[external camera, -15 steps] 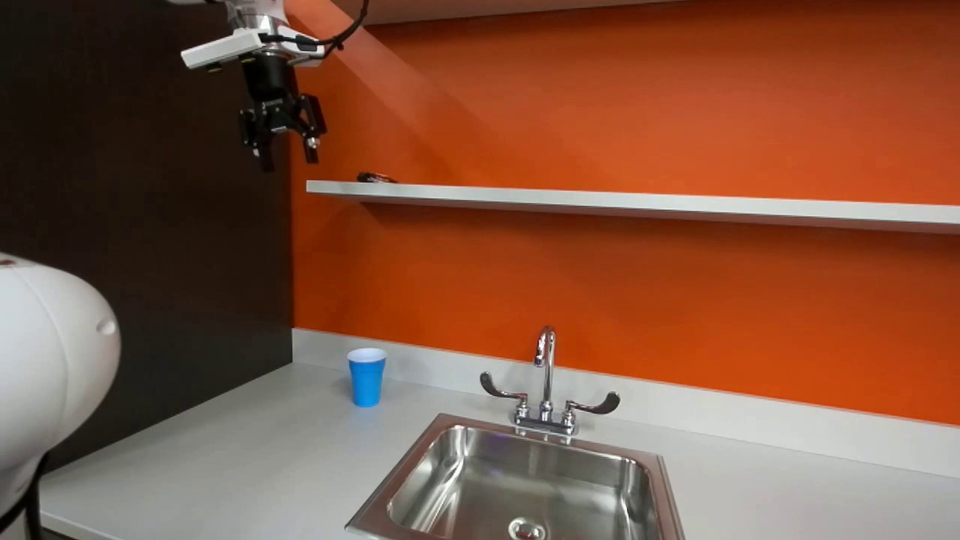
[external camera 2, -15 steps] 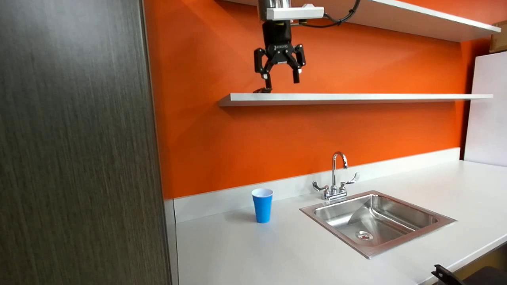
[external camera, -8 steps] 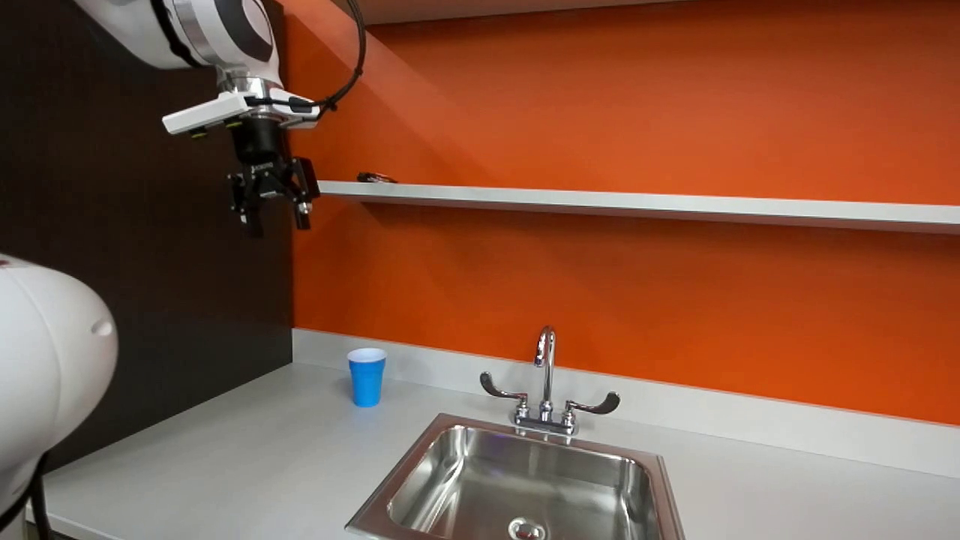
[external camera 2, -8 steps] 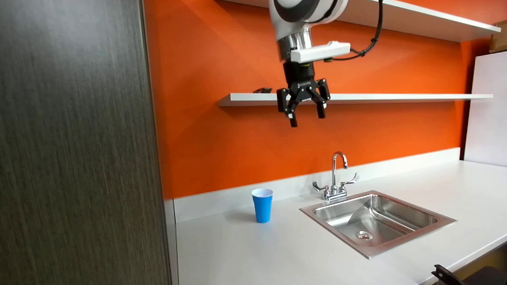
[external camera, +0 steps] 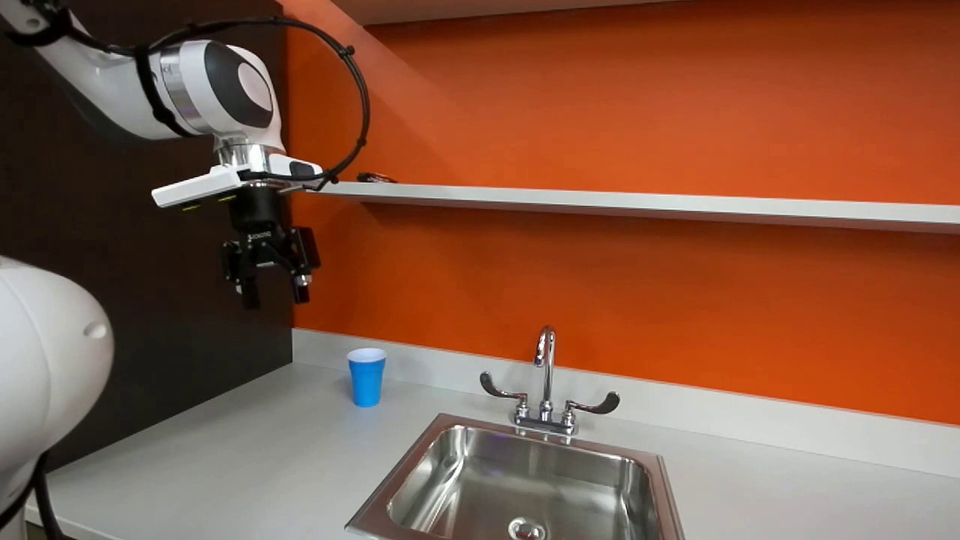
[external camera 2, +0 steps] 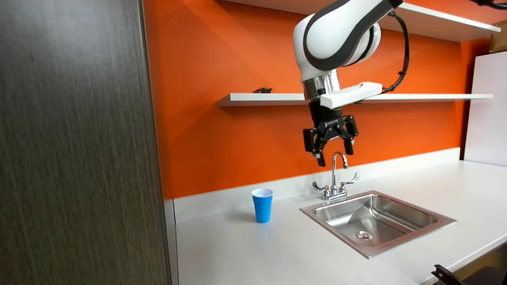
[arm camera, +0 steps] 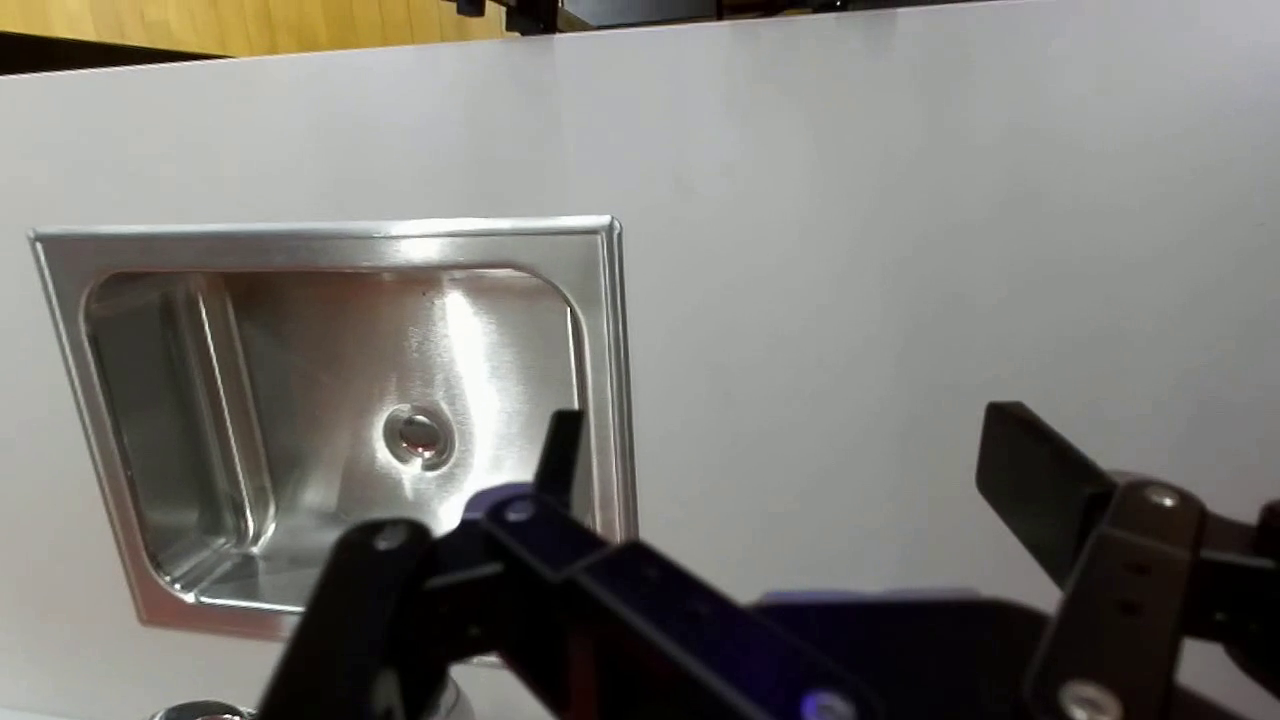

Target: Move the candy bar to the bottom shelf

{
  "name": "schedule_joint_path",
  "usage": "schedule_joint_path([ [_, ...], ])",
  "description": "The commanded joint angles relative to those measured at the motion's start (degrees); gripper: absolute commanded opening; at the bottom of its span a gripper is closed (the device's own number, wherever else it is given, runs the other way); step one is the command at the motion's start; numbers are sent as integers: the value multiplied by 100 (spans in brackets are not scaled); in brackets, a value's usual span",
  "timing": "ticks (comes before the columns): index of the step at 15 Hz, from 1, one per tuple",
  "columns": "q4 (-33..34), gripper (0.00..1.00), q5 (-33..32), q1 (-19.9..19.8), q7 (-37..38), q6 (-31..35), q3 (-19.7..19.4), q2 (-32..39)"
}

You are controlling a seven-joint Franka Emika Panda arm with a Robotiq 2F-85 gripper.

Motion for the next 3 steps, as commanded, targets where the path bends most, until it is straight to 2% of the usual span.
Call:
schedule_joint_path([
  [1,-1,100,60,-139,-53,0,129,-30],
  [3,-1,100,61,-140,-54,0,130,-58],
])
